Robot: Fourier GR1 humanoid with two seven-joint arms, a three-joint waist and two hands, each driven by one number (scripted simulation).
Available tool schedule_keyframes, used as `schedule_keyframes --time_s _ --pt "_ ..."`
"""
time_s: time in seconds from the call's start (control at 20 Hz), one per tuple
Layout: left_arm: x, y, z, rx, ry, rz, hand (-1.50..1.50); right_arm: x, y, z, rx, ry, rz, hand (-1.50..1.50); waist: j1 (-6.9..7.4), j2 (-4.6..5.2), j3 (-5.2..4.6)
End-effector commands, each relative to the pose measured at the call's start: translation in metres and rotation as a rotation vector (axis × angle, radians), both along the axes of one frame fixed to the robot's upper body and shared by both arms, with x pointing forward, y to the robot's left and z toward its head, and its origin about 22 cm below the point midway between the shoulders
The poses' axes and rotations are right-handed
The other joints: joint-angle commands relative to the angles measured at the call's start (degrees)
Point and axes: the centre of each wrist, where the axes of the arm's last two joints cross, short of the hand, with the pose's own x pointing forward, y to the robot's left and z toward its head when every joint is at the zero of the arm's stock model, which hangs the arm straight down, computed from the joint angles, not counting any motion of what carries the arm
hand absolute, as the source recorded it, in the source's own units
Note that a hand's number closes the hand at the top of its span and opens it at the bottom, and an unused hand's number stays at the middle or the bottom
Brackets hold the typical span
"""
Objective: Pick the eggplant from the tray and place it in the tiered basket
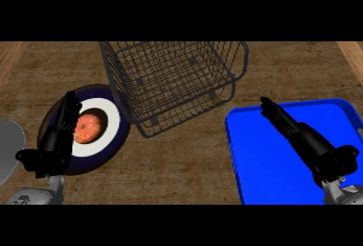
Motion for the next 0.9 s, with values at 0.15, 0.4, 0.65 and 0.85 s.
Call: schedule_keyframes --time_s 0.15,0.4,0.65,0.85 --pt "-0.004 -0.007 -0.008 -0.073 0.174 -0.084 0.00 -0.015 -0.072 0.009 -0.041 -0.305 -0.425 1.50 -3.91 -2.80 -0.15" --pt "-0.012 -0.008 -0.018 -0.151 0.252 -0.072 0.00 -0.041 -0.142 -0.011 -0.080 -0.384 -1.149 -1.50 -10.22 -3.19 0.03" --pt "0.011 -0.032 0.002 -0.176 0.297 -0.220 0.00 -0.113 -0.130 -0.062 -0.284 -0.534 -1.123 -1.50 -2.80 -2.51 -0.24" --pt "0.022 -0.034 0.016 -0.166 0.290 -0.245 0.00 -0.135 -0.105 -0.051 -0.427 -0.441 -1.102 -1.50 -0.16 -2.24 -0.45"
